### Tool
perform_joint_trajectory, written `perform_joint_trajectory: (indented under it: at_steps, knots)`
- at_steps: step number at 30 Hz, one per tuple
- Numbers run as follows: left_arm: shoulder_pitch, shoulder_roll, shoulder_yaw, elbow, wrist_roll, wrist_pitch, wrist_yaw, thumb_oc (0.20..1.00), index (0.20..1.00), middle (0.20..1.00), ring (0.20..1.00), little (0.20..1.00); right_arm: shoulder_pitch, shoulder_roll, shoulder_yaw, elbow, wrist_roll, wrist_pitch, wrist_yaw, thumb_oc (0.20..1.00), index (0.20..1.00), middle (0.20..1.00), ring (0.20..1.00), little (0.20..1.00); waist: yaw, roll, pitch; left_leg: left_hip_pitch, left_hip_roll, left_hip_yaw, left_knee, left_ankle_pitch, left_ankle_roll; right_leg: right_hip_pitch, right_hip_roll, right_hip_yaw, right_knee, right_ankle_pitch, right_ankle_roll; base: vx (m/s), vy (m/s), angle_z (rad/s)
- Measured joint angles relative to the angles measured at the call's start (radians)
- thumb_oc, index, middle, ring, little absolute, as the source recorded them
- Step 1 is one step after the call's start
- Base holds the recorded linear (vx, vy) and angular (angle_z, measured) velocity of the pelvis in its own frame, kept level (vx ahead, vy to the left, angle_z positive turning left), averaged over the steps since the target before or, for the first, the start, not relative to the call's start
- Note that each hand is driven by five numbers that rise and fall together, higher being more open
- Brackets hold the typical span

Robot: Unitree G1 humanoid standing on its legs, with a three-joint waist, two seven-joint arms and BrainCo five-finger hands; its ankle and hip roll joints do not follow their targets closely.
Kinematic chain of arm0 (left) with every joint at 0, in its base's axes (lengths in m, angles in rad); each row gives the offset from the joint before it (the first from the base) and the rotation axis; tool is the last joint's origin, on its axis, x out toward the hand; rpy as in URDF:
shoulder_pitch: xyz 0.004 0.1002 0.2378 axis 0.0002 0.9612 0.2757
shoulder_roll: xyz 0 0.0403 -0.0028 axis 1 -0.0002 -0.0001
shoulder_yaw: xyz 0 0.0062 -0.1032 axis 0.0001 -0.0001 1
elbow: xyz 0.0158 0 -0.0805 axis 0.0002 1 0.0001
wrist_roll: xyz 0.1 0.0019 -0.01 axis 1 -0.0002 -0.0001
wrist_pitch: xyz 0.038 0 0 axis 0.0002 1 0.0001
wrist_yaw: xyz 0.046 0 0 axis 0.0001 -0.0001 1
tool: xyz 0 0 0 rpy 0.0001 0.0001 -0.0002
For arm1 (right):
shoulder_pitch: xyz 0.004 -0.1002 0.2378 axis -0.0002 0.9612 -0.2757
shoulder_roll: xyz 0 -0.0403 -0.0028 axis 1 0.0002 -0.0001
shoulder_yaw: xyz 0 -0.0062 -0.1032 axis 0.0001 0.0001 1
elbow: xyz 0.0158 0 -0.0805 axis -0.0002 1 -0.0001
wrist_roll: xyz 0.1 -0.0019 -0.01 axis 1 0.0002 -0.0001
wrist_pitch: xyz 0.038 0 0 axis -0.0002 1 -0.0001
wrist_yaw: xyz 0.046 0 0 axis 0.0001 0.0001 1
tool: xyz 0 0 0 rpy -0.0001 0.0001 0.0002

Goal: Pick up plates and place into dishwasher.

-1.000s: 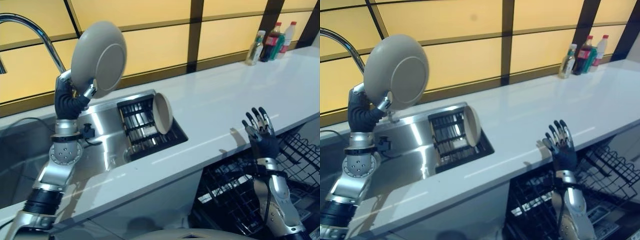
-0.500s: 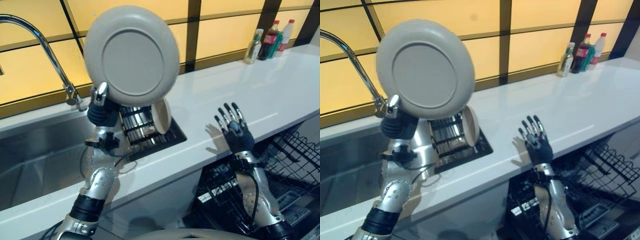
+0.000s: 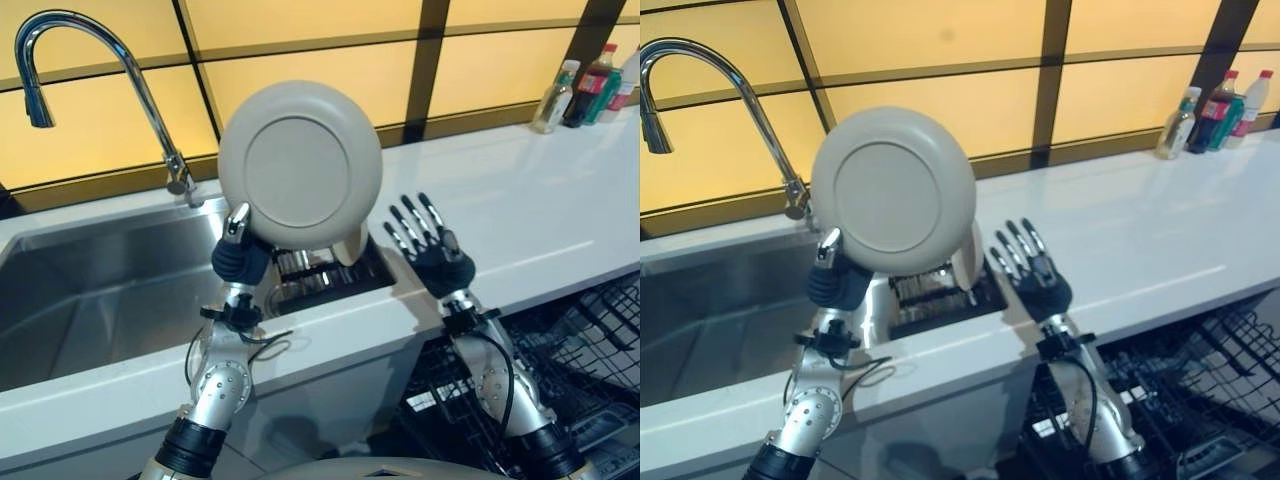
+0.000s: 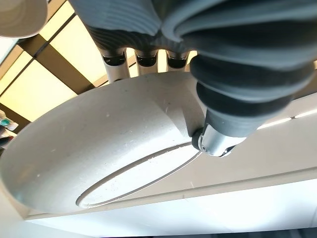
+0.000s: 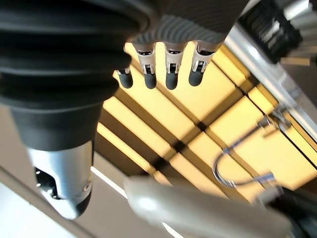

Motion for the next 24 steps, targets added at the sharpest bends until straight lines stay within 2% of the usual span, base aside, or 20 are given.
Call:
perform_joint_trajectory:
  at_steps: [6,15,24]
  knots:
    - [0.000,0.001,-0.016,0.016,0.003,0.003,0.001,0.200,0.200,0.200,0.200,0.200,-0.064,-0.007,0.021,-0.028,0.010,0.113,-0.024,1.000,1.000,1.000,1.000,1.000,0.009,-0.015,-0.008,-0.010,-0.003,-0.014,0.001,0.003,0.003,-0.001,-0.003,-0.009,0.000,0.003,-0.003,0.00,-0.003,0.07]
    - [0.000,0.032,-0.012,0.038,0.156,0.002,0.028,0.200,0.200,0.200,0.200,0.200,-0.090,-0.031,0.036,-0.059,0.028,0.194,-0.056,1.000,1.000,1.000,1.000,1.000,0.009,-0.022,-0.012,-0.011,-0.006,-0.018,0.001,0.003,0.003,0.000,-0.006,-0.012,0.000,0.000,0.000,0.00,0.000,0.01]
    - [0.000,0.036,-0.013,0.049,0.196,-0.001,0.050,0.200,0.200,0.200,0.200,0.200,-0.091,-0.063,0.036,-0.059,0.031,0.262,-0.074,1.000,1.000,1.000,1.000,1.000,0.009,-0.028,-0.008,-0.011,-0.006,-0.018,0.001,0.003,0.003,0.000,-0.005,-0.012,0.000,0.000,0.000,0.00,0.000,0.00]
